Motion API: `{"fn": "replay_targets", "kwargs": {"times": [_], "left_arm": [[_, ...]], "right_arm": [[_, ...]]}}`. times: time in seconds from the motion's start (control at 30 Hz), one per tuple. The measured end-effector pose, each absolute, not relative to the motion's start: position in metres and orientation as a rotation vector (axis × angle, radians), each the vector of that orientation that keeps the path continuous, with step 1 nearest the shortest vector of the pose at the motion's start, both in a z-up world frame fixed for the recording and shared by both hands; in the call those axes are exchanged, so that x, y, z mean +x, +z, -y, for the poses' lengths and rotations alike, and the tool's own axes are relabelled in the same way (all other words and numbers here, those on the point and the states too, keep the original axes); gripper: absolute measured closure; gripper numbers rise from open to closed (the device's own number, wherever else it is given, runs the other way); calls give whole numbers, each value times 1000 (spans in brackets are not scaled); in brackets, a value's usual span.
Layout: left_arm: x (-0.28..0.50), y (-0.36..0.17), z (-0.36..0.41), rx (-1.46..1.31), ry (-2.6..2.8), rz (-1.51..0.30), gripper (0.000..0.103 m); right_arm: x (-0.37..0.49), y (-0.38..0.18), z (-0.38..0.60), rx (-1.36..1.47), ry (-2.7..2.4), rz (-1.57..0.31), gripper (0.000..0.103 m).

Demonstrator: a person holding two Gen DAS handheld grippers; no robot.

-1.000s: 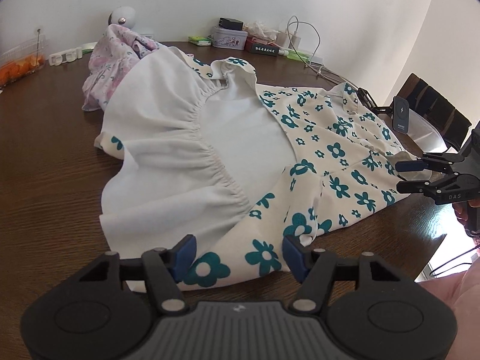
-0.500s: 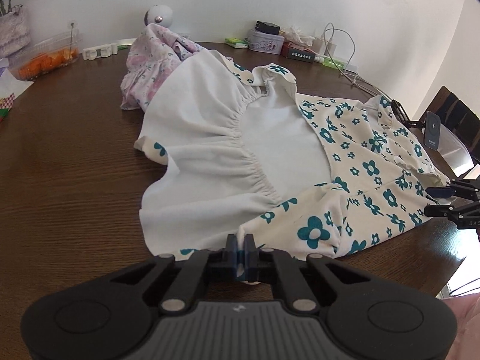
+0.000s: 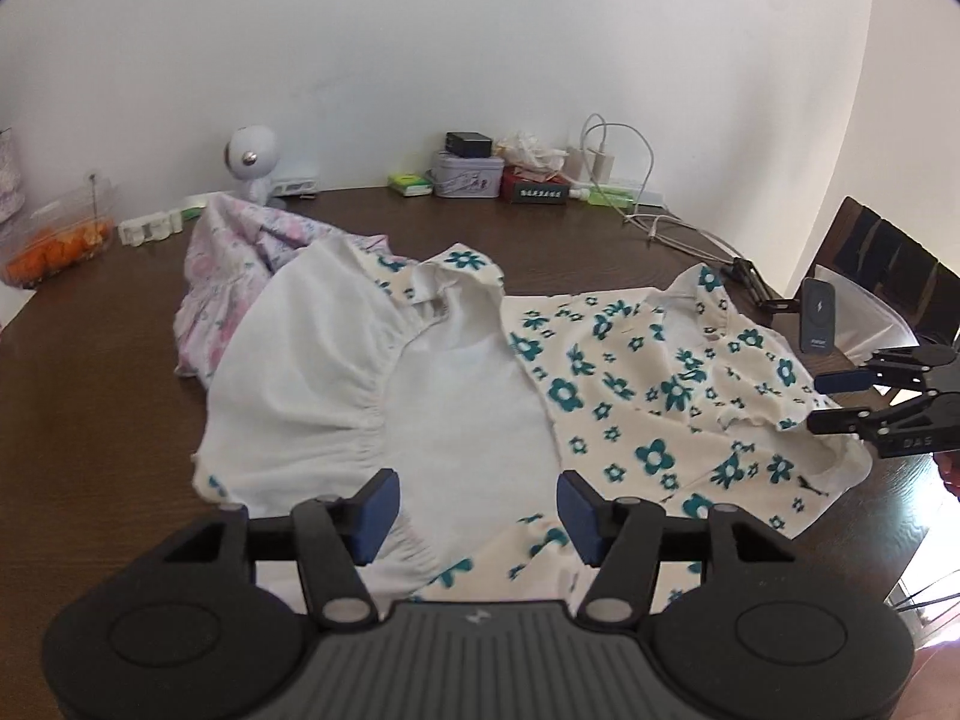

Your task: Fold clothes

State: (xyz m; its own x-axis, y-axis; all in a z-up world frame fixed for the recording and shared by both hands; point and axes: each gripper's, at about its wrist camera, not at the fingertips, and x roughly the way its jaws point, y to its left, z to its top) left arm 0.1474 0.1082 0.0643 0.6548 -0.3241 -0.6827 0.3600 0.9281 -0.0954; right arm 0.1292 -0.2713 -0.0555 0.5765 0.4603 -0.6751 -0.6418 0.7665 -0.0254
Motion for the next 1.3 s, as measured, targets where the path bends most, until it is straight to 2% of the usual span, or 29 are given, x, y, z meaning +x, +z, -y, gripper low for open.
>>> {"fn": "replay_targets", "kwargs": {"times": [0.03,0.13,0.2,0.27,0.33,0.47,0.53,0.6,0.63,0.77,1.03,1.07,1.1,1.17,1.2,1.27,1.3], "left_arm": [[152,59,-92,62,-411,-781,48],[167,40,-52,103,-465,-847,61],[174,26,-37,125,-464,-891,71],[178,19,-30,127,-457,-910,74],[180,14,-25,129,-450,-924,74],[175,16,-20,144,-449,-916,66],[172,16,-18,158,-449,-912,65],[170,12,-17,173,-446,-923,68],[169,9,-16,178,-443,-931,68],[165,-5,-19,173,-447,-972,78],[157,-6,-18,189,-440,-944,78],[157,-5,-19,177,-445,-945,75],[157,-3,-20,165,-451,-947,74],[157,3,-22,136,-465,-941,67],[157,9,-22,116,-477,-923,64],[161,28,-17,90,-501,-878,54],[164,37,-12,86,-509,-856,52]], "right_arm": [[134,-59,266,-323,645,-711,53],[149,-74,254,-407,649,-759,62],[156,-83,245,-468,649,-779,62],[158,-86,239,-508,662,-777,62],[160,-89,232,-546,675,-775,64],[164,-93,222,-587,692,-759,69],[169,-93,222,-568,699,-769,88],[174,-94,225,-534,706,-785,99],[174,-93,229,-521,709,-789,101],[172,-83,244,-474,726,-775,101],[191,-79,262,-423,702,-810,101],[190,-81,264,-395,712,-815,100],[190,-79,267,-350,719,-816,97],[188,-72,280,-228,726,-806,81],[187,-66,288,-184,720,-792,64],[183,-57,302,-131,700,-764,62],[180,-55,306,-133,685,-762,62]]}}
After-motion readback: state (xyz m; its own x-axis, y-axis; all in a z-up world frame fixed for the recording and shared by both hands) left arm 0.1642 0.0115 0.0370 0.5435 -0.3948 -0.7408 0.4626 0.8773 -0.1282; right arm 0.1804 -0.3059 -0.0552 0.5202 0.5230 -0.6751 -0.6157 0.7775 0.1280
